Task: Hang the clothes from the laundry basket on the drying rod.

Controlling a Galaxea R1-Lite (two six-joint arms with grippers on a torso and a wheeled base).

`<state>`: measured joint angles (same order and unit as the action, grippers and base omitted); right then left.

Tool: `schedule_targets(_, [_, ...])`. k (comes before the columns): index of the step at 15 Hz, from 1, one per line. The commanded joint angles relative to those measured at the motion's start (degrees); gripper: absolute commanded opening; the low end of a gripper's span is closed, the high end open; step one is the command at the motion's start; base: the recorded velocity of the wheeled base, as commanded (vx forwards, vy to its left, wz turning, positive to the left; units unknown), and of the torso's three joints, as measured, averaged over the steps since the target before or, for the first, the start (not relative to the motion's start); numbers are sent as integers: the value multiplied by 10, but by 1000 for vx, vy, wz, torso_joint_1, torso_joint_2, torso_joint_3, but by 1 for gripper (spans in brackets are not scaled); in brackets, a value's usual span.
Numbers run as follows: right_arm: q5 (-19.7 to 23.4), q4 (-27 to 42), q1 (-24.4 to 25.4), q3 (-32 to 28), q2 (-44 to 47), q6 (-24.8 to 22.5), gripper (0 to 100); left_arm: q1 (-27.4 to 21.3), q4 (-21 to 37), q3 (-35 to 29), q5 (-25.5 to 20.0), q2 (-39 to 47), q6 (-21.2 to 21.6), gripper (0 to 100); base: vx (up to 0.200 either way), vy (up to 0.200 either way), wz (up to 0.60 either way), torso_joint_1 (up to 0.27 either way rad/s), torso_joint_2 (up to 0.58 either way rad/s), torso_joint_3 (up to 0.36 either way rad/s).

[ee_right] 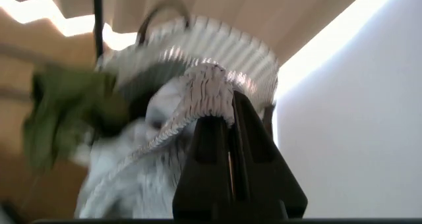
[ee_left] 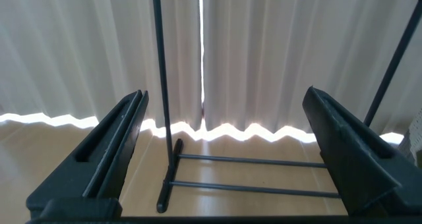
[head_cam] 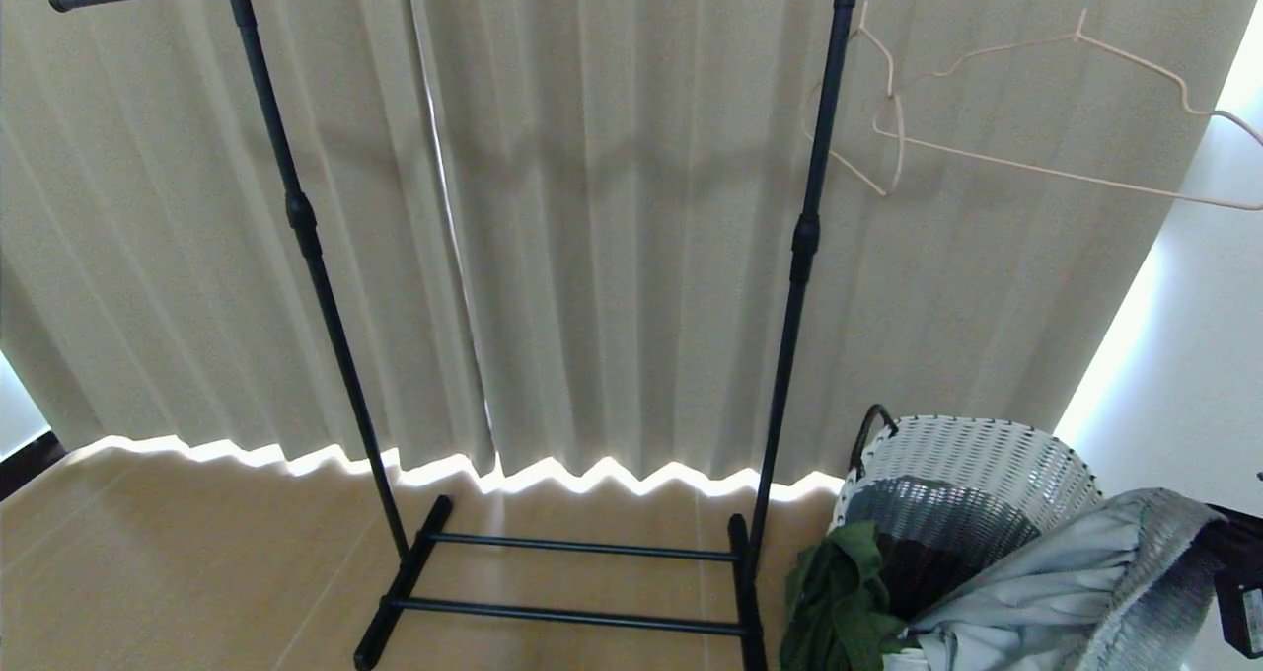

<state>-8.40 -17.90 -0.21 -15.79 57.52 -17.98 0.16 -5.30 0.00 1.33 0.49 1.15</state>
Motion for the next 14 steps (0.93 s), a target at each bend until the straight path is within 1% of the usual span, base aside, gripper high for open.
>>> schedule_targets(1, [0, 31, -1, -19, -66, 0, 0, 0, -1, 0, 0, 0, 0, 100, -200, 0, 0, -7, 2, 2])
schedule_targets(4, [0, 38, -1, -15, -78, 0, 0, 0, -1, 0, 1, 0, 0, 100, -200, 0, 0, 4, 2, 2])
schedule_targets(11, [0, 39, -1, -13, -84, -1, 0, 0, -1, 0, 1, 0, 0, 100, 0, 0, 0, 0, 0, 0])
schedule_targets(14, [0, 39, -1, -11, -85, -1, 0, 0, -1, 0, 1, 0, 0, 100, 0, 200, 0, -5, 7, 4])
